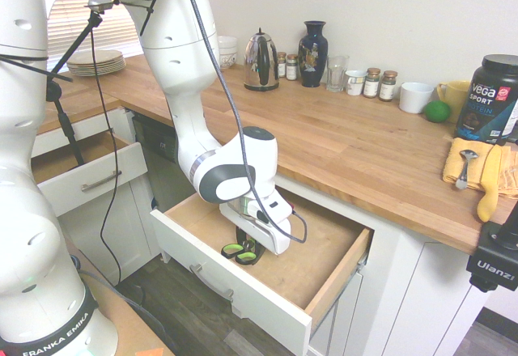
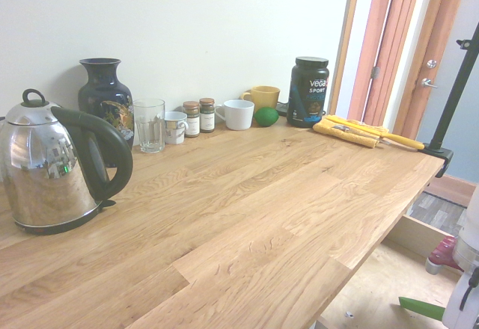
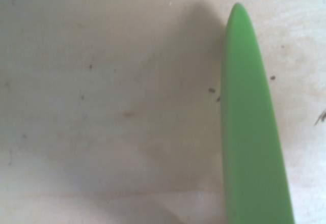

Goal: Put scissor in the drawer

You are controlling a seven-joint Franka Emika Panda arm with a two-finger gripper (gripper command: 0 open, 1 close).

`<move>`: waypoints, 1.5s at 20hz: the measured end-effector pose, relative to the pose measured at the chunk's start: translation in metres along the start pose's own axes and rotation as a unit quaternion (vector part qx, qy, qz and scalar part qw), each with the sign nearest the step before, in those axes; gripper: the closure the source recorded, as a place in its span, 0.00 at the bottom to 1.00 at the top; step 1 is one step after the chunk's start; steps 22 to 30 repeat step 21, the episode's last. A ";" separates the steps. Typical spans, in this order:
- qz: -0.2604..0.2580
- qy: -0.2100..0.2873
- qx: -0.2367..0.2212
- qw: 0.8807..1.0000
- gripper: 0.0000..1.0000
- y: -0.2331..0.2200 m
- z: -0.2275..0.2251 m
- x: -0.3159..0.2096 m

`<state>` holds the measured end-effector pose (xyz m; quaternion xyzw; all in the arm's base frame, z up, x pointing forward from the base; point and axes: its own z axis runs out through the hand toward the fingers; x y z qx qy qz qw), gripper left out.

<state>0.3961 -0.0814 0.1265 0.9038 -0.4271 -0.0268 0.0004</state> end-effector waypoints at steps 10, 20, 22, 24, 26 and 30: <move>-0.001 0.003 0.003 1.000 0.00 -0.003 -0.003 0.002; -0.006 0.008 0.018 1.000 0.00 -0.013 -0.035 0.005; -0.007 0.007 0.019 1.000 0.00 -0.013 -0.039 0.005; -0.007 0.007 0.019 1.000 0.00 -0.013 -0.039 0.005; -0.007 0.007 0.019 1.000 0.00 -0.013 -0.039 0.005; -0.007 0.007 0.019 1.000 0.00 -0.013 -0.039 0.005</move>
